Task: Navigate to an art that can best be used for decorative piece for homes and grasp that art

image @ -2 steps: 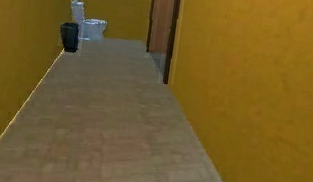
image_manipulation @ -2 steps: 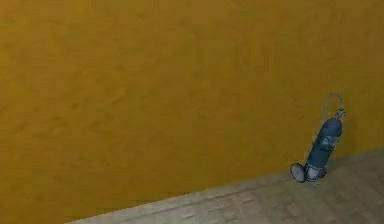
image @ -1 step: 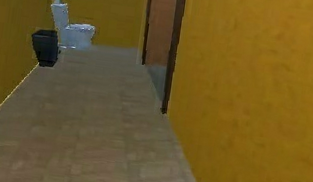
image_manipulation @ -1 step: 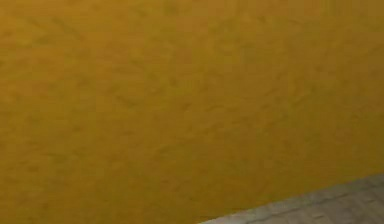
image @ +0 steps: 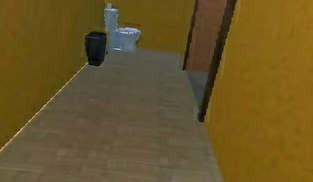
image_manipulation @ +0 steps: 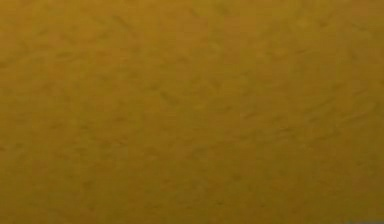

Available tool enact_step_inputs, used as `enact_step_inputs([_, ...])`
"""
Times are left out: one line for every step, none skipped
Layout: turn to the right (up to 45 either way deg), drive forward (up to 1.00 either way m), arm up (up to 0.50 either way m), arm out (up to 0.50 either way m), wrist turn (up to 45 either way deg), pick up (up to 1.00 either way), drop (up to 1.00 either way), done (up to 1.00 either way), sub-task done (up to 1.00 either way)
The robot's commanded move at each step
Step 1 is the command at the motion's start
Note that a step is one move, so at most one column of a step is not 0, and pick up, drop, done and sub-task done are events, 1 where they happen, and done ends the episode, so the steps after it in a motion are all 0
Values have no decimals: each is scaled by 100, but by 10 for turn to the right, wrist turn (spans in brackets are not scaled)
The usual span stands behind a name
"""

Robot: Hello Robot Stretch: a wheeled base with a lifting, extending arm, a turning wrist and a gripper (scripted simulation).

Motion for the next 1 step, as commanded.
enact_step_inputs([0,100,0,0,0,0,0,0,0])
